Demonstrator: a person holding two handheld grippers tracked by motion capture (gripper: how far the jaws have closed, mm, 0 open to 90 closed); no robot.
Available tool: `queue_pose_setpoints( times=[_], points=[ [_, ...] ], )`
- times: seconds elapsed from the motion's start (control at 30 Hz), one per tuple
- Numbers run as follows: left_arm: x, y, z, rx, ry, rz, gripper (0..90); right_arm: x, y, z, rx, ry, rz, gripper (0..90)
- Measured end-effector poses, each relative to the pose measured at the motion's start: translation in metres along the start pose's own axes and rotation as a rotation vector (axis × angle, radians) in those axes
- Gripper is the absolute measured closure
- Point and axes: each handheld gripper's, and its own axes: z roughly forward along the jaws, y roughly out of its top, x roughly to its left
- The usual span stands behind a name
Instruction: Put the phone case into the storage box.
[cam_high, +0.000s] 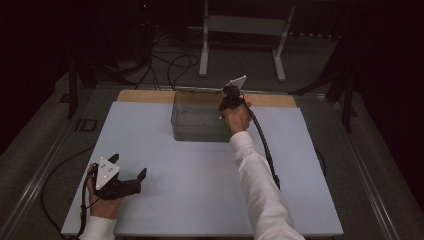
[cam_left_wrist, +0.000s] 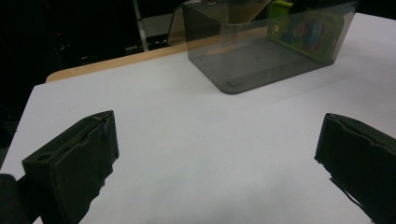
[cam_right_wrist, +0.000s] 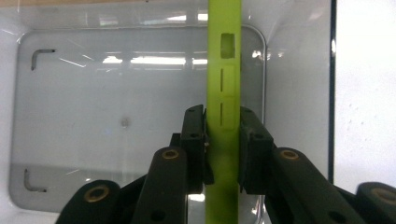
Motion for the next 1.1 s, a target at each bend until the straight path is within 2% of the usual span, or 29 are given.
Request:
queue_pose_setpoints(
  times=[0.27, 0.43, 0.6, 0.8, 0.93, 0.97, 1.03, 1.07, 1.1],
  points=[
    [0.0, 0.0, 0.001, 0.005, -0.001, 0.002, 0.0, -0.001, 0.0, -0.002, -0.005, -0.009, -0.019, 72.8],
    [-0.001, 0.0, 0.001, 0.006, -0.001, 0.003, 0.0, -0.005, 0.001, -0.005, 0.011, -0.007, -0.013, 77.0],
    [-0.001, 0.0, 0.001, 0.006, -0.002, 0.003, 0.0, -0.008, 0.001, -0.004, 0.025, 0.061, 0.044, 77.3],
    [-0.001, 0.0, 0.001, 0.006, -0.001, 0.003, 0.0, -0.007, 0.001, -0.003, 0.015, 0.085, 0.054, 76.9],
    [0.0, 0.0, 0.001, 0.007, -0.001, 0.004, 0.0, -0.005, 0.0, -0.005, -0.006, 0.034, -0.004, 71.4],
    [0.0, 0.0, 0.001, 0.007, -0.001, 0.004, 0.0, -0.005, 0.0, -0.005, -0.006, 0.034, -0.004, 71.4],
    [-0.001, 0.0, 0.001, 0.008, -0.002, 0.005, 0.0, -0.001, -0.001, -0.009, -0.024, -0.021, -0.069, 68.2],
    [-0.001, 0.0, 0.001, 0.008, -0.002, 0.005, 0.0, -0.001, -0.001, -0.009, -0.024, -0.021, -0.069, 68.2],
    [-0.001, 0.0, 0.001, 0.008, -0.003, 0.004, 0.0, 0.0, -0.002, -0.011, -0.035, -0.055, -0.097, 68.7]
  ],
)
